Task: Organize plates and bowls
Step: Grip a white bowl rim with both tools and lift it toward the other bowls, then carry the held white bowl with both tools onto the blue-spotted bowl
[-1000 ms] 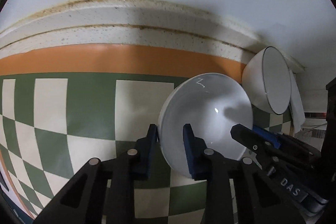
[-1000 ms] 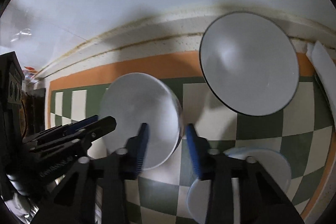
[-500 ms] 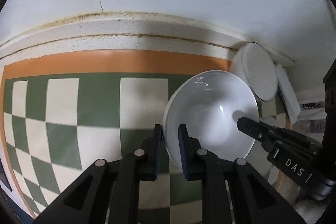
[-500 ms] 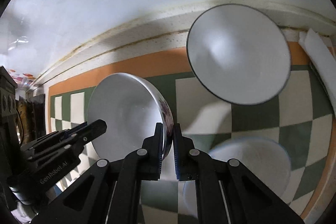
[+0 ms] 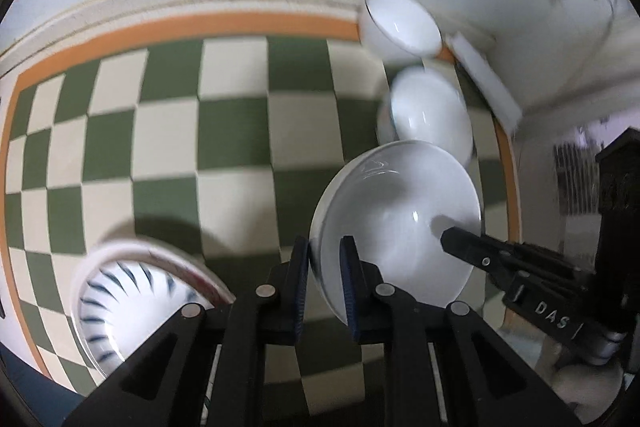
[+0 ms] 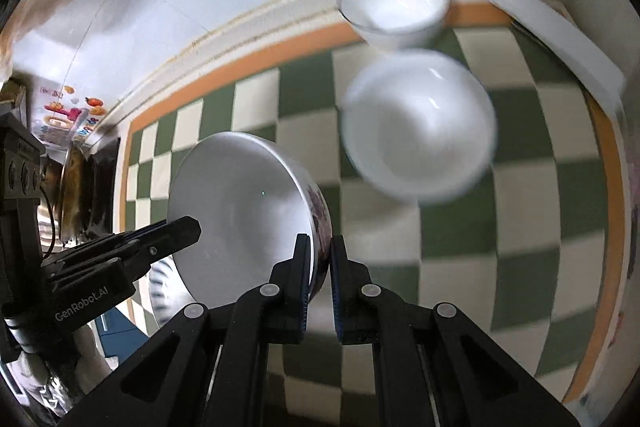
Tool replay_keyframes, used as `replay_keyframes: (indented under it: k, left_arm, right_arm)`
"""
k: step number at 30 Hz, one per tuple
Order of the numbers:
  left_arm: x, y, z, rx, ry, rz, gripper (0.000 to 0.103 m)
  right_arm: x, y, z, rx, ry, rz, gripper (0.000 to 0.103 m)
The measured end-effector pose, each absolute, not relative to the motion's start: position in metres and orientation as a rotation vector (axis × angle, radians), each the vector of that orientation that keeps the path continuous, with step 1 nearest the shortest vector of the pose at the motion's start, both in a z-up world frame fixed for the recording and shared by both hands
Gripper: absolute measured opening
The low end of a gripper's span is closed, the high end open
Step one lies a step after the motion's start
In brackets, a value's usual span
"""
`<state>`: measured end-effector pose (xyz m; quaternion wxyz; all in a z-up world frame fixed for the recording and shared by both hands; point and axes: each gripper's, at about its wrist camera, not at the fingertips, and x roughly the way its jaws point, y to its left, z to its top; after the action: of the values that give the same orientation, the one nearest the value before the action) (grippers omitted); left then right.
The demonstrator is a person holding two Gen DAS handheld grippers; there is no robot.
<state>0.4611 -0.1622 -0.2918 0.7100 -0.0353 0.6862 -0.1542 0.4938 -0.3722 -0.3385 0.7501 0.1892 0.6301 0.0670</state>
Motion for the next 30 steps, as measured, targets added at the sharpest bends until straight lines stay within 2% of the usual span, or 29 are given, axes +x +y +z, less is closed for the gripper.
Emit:
replay_keyframes:
  k: [13, 30]
  left_arm:
    - [0.401, -0.183, -0.354, 0.018, 1.662, -0.359, 0.014]
    - [0.401, -0.195, -0.362, 0.062, 1.648, -0.337, 0.014]
  right_arm:
    - [0.408, -0.397, -0.408, 0.480, 1.492, 0.104, 0.011]
    - [0.413, -0.402, -0.418, 0.481, 1.493, 0.115, 0.012]
